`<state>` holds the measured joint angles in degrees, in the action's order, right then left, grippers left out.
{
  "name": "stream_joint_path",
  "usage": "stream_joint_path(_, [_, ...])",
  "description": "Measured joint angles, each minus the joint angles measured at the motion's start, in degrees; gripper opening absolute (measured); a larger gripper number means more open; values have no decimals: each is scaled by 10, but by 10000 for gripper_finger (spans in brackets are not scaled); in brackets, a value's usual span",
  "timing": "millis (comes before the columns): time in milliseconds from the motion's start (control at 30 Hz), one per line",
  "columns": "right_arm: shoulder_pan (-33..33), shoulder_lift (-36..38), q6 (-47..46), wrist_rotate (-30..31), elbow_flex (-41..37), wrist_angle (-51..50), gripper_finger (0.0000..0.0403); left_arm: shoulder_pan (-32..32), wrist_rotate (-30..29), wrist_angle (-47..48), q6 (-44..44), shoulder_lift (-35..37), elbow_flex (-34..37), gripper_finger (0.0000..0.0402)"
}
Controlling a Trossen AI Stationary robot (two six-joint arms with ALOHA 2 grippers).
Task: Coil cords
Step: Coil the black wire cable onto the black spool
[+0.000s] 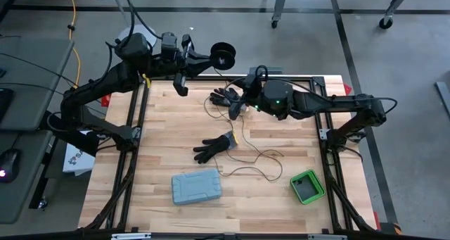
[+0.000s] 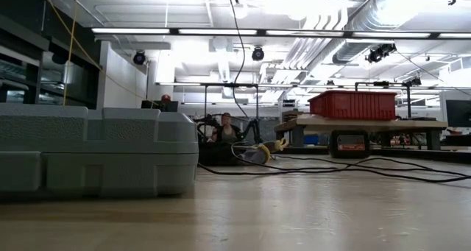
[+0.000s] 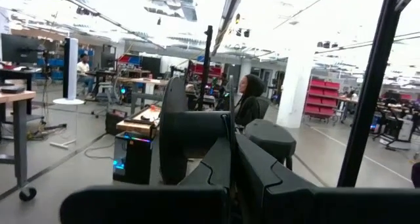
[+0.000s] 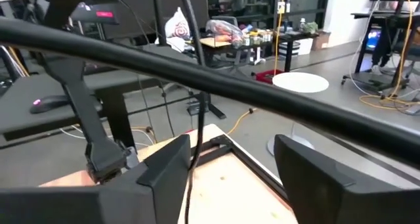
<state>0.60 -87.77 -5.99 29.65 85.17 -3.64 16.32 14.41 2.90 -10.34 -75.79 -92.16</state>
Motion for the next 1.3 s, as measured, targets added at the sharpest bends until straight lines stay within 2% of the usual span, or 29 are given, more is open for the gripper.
stream_joint_path(433, [10,3,-8,4,0,17,10,20,1,6,5,3,0,0])
stream_joint_path(633, [30,24,-11,30,0,5,3,47,2,50,13,27,1,0])
stream_joint_path(833, [33,57,-17,1,0,-12,1,62,21,170,-17,60,1,0])
stream_joint_path(1033, [32,74,-17,-27,2,-20,1,62,102,221,-72,70,1,0])
stream_joint_path(1167, [30,74,-15,-55,29,-32,1,60,153,258,-119,61,1,0])
stream_joint_path(1300, [30,69,-7,-78,67,-72,0,49,204,256,-154,42,1,0])
